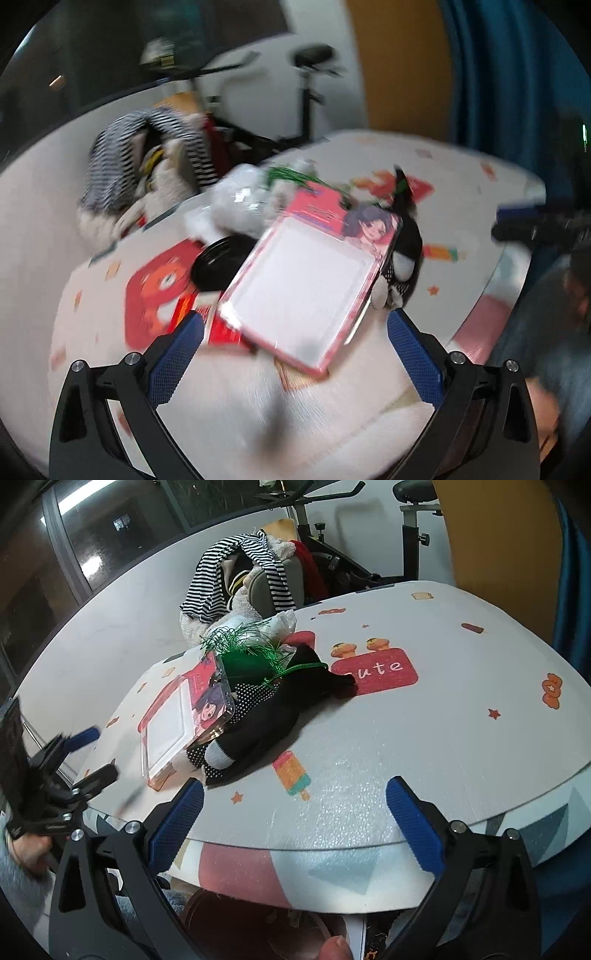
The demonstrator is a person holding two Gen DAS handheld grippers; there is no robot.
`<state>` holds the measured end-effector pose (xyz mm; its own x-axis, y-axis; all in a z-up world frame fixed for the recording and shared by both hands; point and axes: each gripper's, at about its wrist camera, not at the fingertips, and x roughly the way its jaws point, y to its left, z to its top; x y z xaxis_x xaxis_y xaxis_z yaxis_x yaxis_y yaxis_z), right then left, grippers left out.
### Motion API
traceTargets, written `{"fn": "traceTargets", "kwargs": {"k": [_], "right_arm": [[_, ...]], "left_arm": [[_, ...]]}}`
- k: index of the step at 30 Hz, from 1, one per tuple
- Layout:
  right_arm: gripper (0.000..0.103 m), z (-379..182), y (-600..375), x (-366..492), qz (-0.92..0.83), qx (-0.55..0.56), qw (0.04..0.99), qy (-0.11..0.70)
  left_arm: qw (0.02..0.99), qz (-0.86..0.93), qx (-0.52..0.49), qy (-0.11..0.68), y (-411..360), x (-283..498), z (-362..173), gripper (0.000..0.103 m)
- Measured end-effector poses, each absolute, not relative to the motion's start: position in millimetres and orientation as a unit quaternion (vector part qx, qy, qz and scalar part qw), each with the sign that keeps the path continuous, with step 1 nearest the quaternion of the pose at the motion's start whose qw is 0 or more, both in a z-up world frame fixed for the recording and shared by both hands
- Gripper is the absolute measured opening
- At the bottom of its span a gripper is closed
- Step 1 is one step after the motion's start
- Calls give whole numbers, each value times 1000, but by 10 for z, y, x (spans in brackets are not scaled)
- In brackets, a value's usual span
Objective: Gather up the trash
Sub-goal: 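Grasp the pink XOYO card package with the left gripper while the right gripper grasps the black glove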
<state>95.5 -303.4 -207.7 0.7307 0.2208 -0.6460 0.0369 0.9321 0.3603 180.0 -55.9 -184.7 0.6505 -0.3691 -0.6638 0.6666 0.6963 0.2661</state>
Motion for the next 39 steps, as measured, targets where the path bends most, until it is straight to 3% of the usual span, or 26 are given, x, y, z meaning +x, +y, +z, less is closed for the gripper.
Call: {"fn": "traceTargets", "kwargs": {"k": [5, 13, 24, 33, 39], "right_arm": [[97, -2088, -3082, 992, 51, 179, 913, 362], [97, -2128, -3190, 1027, 50, 191, 911, 363], [97, -2153, -3195, 1066, 59, 197, 908, 365], [97, -2151, -3202, 1077, 61, 205, 908, 360], [97, -2188, -3219, 1085, 63, 210, 905, 365]], "left_arm": [[835, -335, 319, 298, -739, 2076, -1954, 97], [796, -376, 334, 337, -850, 2354, -2066, 97], [779, -413, 291, 370, -921, 2549, -2066, 97], [796, -424, 170, 398, -786, 2752, -1958, 96], [801, -409, 185, 395, -850, 2727, -1965, 96]]}}
